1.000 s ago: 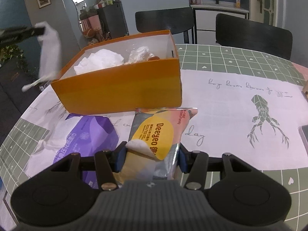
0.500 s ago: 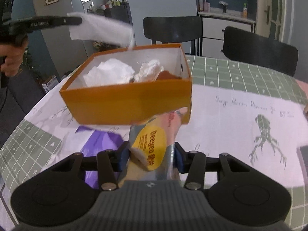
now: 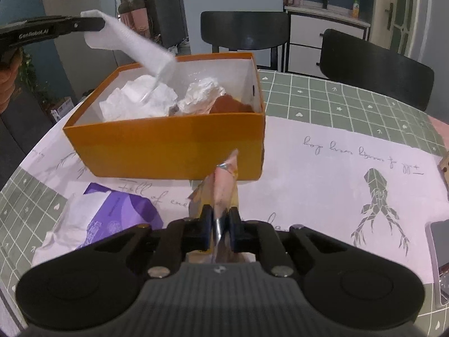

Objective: Organize soft objects
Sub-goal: 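Carry the tissue sheet and snack bag over the orange box with both tools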

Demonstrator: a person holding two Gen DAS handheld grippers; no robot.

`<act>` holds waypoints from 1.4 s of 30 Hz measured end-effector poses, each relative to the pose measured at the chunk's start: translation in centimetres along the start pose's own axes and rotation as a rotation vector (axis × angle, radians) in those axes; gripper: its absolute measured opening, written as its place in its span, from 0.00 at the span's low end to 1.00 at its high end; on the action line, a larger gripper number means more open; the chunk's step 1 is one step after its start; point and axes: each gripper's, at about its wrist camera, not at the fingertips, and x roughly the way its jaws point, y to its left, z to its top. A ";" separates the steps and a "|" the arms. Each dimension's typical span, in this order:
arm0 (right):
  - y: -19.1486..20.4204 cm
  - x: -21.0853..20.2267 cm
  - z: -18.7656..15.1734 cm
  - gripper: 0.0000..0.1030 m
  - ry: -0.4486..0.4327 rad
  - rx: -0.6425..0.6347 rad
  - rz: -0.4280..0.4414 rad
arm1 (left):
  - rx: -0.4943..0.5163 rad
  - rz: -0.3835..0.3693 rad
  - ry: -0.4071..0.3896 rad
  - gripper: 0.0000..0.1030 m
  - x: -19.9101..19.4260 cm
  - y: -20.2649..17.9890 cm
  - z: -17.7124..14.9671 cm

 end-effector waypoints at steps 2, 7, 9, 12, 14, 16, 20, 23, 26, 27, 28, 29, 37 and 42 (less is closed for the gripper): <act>0.1 -0.1 0.0 0.09 0.002 -0.006 0.002 | 0.004 0.001 0.002 0.03 -0.2 -0.1 -0.1; 0.2 -1.1 0.3 0.08 -0.013 -0.013 -0.001 | 0.009 0.000 0.008 0.03 -0.7 -0.4 -0.1; 0.2 -1.6 0.6 0.09 -0.021 -0.016 -0.011 | 0.001 -0.007 0.006 0.03 -0.9 -0.4 0.0; 0.2 -2.5 1.1 0.09 -0.033 -0.028 -0.022 | -0.001 -0.014 -0.009 0.03 -1.8 -0.6 0.5; 0.1 -3.0 1.7 0.09 -0.044 -0.032 -0.025 | 0.003 -0.013 -0.023 0.03 -2.5 -0.7 1.0; 0.0 -3.3 2.4 0.09 -0.052 -0.035 -0.028 | 0.005 -0.011 -0.038 0.03 -3.0 -0.7 1.6; 0.0 -3.3 4.2 0.08 -0.062 -0.052 -0.038 | 0.008 -0.003 -0.068 0.03 -3.5 -0.7 2.8; 0.3 -3.3 6.3 0.08 -0.077 -0.074 -0.049 | 0.018 0.006 -0.073 0.03 -3.4 -0.7 3.1; 0.7 -3.3 8.5 0.08 -0.100 -0.088 -0.045 | 0.010 0.009 -0.068 0.03 -2.9 -0.4 3.1; 0.9 -3.2 9.3 0.08 -0.107 -0.092 -0.042 | 0.001 0.006 -0.066 0.03 -2.6 -0.2 3.0; 1.0 -3.0 10.1 0.08 -0.113 -0.095 -0.039 | -0.009 0.002 -0.063 0.03 -2.3 0.1 2.8; 1.2 -2.8 10.8 0.08 -0.119 -0.098 -0.037 | -0.020 0.000 -0.061 0.03 -2.0 0.3 2.7; 2.7 0.9 15.7 0.08 -0.136 -0.084 -0.006 | -0.072 -0.017 -0.013 0.03 1.0 1.3 2.1; 3.2 3.7 16.9 0.08 -0.136 -0.041 0.013 | -0.065 -0.024 0.052 0.03 3.3 1.1 0.7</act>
